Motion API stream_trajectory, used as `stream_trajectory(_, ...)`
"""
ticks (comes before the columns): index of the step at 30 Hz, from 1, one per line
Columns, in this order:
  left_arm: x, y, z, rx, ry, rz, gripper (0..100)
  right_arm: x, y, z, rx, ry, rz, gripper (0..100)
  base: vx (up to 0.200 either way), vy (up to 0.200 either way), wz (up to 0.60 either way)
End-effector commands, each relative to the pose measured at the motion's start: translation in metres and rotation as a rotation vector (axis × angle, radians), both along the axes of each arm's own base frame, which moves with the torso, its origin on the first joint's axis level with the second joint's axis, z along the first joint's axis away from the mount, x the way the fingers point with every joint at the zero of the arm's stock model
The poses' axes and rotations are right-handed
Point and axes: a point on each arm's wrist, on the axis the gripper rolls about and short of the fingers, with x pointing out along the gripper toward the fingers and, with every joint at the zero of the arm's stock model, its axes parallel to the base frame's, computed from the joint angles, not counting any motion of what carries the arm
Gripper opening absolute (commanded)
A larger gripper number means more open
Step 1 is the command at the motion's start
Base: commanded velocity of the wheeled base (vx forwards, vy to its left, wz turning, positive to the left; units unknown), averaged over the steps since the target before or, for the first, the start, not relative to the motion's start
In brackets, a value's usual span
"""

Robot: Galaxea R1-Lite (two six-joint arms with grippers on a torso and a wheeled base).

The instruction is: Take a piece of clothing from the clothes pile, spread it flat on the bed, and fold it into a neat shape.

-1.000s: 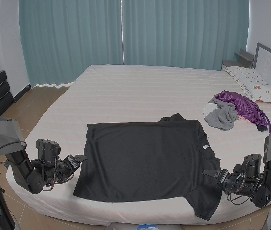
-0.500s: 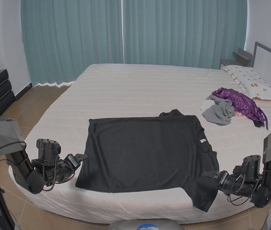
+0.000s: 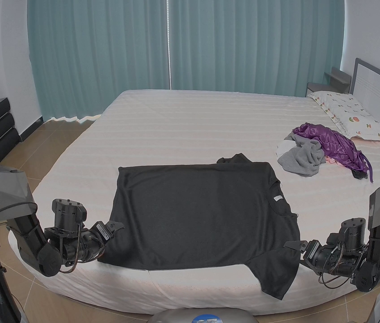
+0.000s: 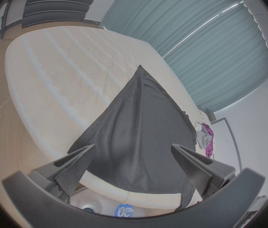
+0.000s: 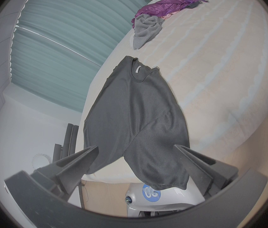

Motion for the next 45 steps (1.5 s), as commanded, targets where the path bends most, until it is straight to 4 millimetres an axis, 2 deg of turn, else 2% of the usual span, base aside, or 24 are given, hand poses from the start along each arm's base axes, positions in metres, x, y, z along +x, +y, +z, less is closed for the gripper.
stream_trajectory(1,-0.010,0.003,-0.006,0.030,0.038,0.007,100,0.000,0.000,0.000,0.003,-0.008,0.000,100,0.000,0.000,0.00)
stream_trajectory(6,-0.022,0.008,-0.016,0.110,0.087,0.021,100,0.000,0.000,0.000,0.003,-0.005,0.000,100,0.000,0.000,0.00)
stream_trajectory(8,-0.028,0.010,-0.027,0.149,0.133,0.037,100,0.000,0.000,0.000,0.002,-0.003,0.000,100,0.000,0.000,0.00)
stream_trajectory(14,-0.034,0.012,-0.039,0.183,0.147,0.038,100,0.000,0.000,-0.001,0.002,-0.002,0.000,100,0.000,0.000,0.00)
stream_trajectory(23,-0.029,0.010,-0.052,0.243,0.151,0.046,100,0.000,0.000,-0.002,0.001,0.003,0.000,100,0.000,0.000,0.00)
stream_trajectory(34,-0.017,0.006,-0.057,0.255,0.128,0.034,100,0.001,0.000,-0.001,0.002,-0.003,0.000,100,0.000,0.000,0.00)
stream_trajectory(35,-0.016,0.006,-0.057,0.257,0.125,0.034,0,0.001,0.000,-0.002,0.002,0.000,0.000,100,0.000,0.000,0.00)
stream_trajectory(45,-0.025,0.011,-0.059,0.293,0.157,0.048,0,0.001,0.000,-0.002,0.002,0.000,0.000,100,0.000,0.000,0.00)
